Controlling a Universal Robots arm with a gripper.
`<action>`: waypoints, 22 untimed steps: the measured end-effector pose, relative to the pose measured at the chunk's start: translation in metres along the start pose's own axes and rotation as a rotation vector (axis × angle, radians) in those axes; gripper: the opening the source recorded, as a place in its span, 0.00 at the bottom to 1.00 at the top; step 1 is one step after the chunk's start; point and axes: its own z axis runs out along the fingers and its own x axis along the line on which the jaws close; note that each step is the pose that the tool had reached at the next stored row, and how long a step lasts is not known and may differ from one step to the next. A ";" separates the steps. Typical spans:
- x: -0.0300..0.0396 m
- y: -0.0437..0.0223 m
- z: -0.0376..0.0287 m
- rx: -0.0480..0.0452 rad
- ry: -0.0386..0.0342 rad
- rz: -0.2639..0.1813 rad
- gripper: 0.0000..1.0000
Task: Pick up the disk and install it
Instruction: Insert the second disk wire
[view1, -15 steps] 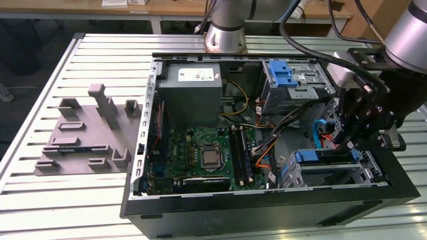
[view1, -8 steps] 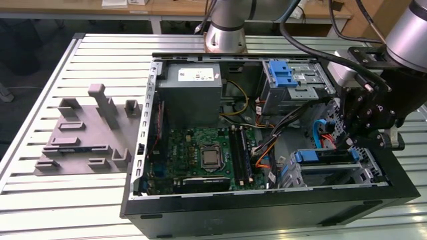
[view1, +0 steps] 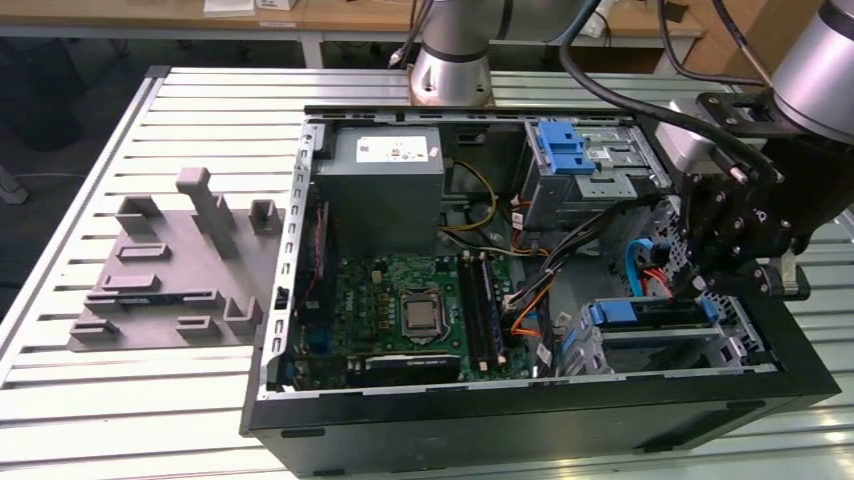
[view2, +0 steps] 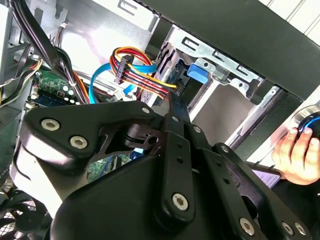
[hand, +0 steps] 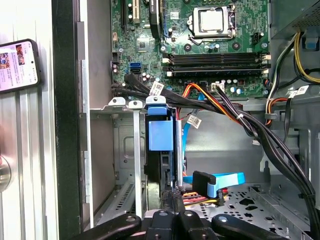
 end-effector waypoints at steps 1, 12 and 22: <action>0.0000 0.0000 0.0000 0.0000 0.0000 0.000 0.11; 0.0002 0.0052 -0.0002 0.0007 0.0000 0.000 0.11; 0.0010 0.0075 -0.0154 0.0011 -0.0001 0.000 0.11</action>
